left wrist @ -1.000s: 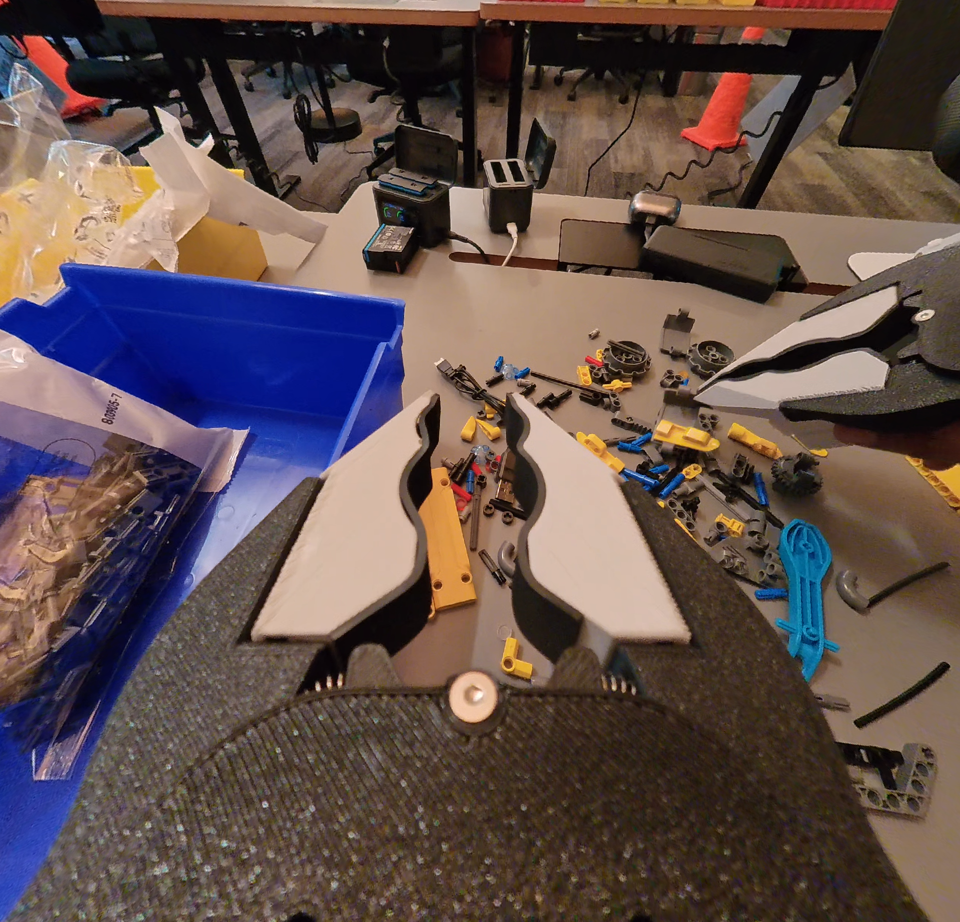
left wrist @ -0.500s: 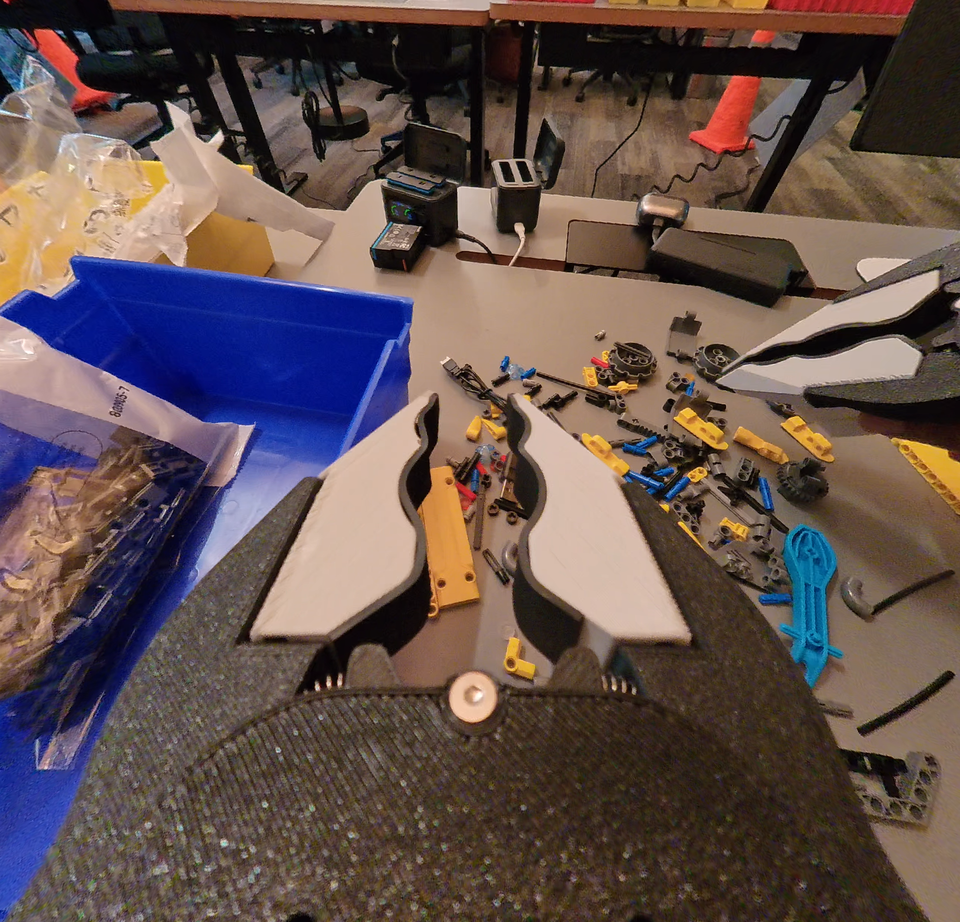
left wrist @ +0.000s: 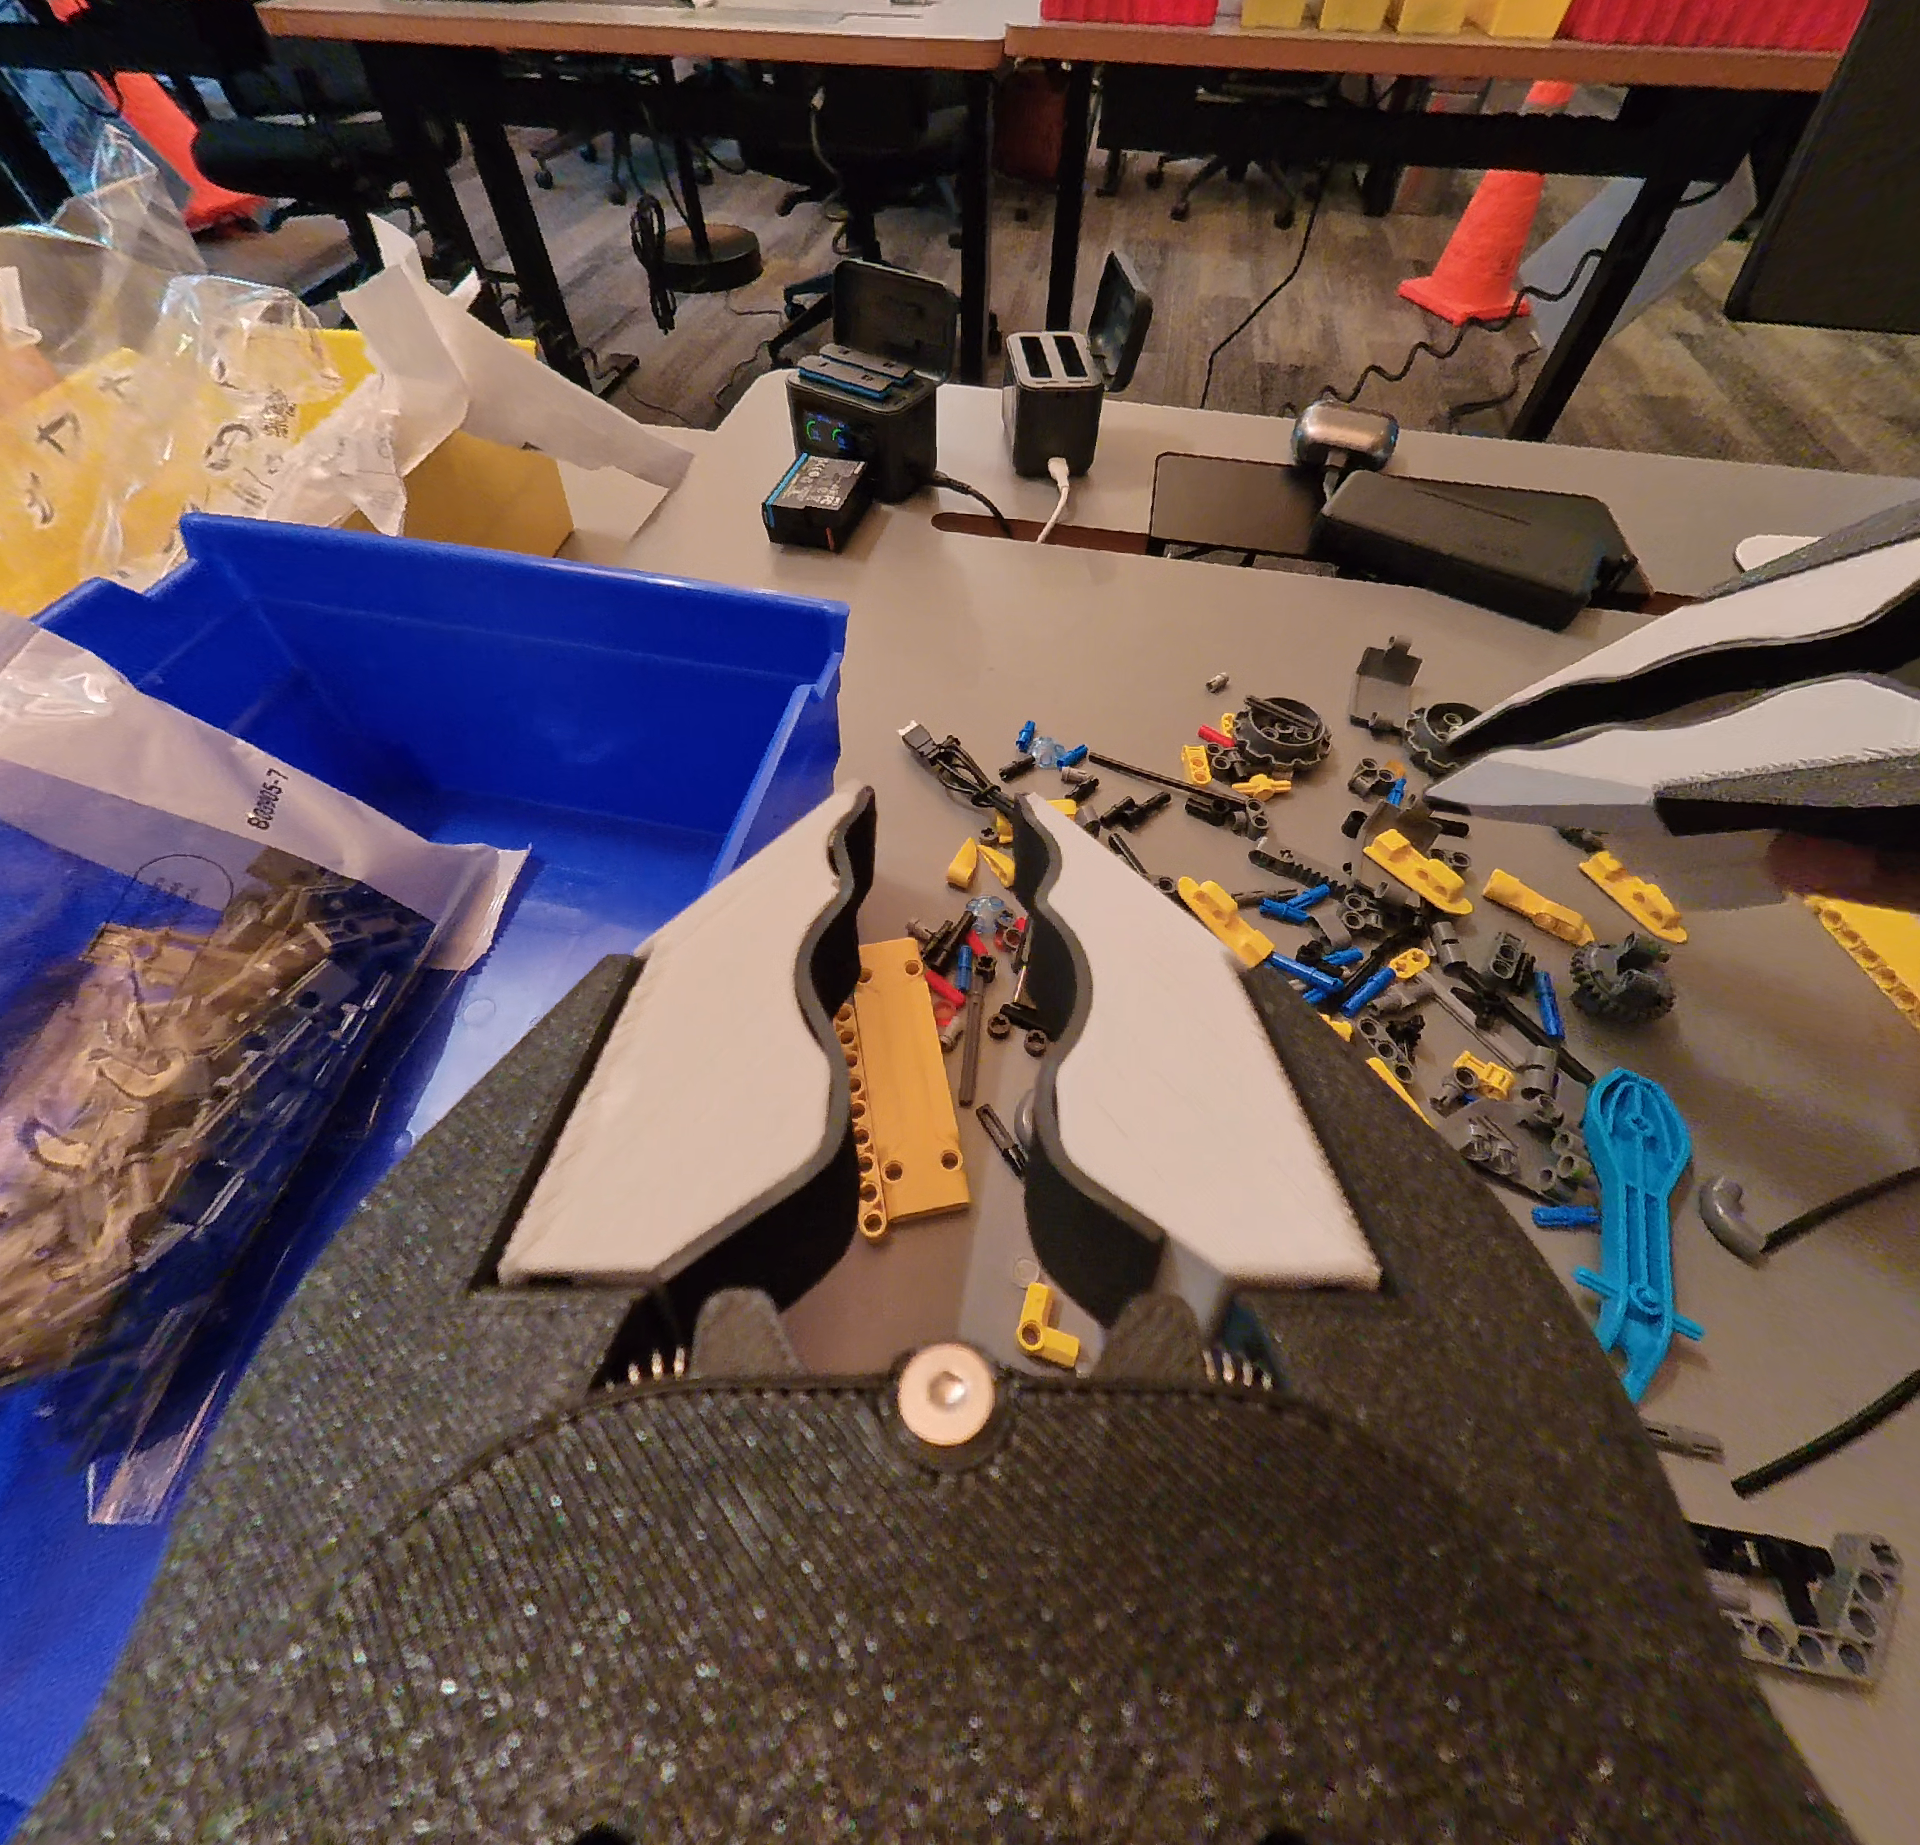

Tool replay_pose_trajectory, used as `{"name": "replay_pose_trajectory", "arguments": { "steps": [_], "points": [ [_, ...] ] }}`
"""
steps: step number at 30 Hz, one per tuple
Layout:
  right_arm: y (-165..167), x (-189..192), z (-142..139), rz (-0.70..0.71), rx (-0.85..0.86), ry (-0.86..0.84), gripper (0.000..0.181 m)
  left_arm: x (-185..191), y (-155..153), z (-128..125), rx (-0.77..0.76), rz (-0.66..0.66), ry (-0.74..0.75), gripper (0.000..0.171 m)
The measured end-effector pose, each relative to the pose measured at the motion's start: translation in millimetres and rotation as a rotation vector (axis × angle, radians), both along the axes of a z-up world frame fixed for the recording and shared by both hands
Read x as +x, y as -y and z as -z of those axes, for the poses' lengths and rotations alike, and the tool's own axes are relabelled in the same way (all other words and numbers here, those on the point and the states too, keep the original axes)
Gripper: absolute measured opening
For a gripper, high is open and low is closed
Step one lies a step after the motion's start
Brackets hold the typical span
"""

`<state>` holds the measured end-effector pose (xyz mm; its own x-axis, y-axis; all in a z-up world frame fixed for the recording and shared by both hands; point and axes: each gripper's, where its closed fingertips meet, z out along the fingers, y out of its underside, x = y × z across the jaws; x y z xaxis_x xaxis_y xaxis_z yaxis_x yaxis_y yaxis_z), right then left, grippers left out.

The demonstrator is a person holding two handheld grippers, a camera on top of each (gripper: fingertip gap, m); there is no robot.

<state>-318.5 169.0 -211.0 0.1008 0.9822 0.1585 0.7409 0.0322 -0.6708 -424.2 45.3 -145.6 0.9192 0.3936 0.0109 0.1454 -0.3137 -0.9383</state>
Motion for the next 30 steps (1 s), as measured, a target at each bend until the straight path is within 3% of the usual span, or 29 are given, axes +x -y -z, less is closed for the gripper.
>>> {"name": "replay_pose_trajectory", "arguments": {
  "steps": [10,18,23,26,30],
  "points": [
    [42.5,-22.4,10.9,-0.14,-0.081,-0.034,0.019,3.7,-2.7,2.1,-0.008,0.021,0.007,0.025],
    [72.0,-37.0,38.6,-0.233,-0.102,0.033,0.023,6.6,-4.6,2.8,-0.013,0.035,0.007,0.027],
    [77.3,-44.7,48.6,-0.25,-0.117,0.054,0.024,7.6,-5.1,1.9,-0.011,0.039,0.004,0.027],
    [73.8,-44.0,48.1,-0.235,-0.117,0.059,0.01,7.5,-5.0,2.5,-0.014,0.04,0.005,0.028],
    [60.2,-39.6,38.9,-0.194,-0.111,0.034,0.009,7.4,-4.5,1.3,-0.006,0.041,0.008,0.028]
  ]
}}
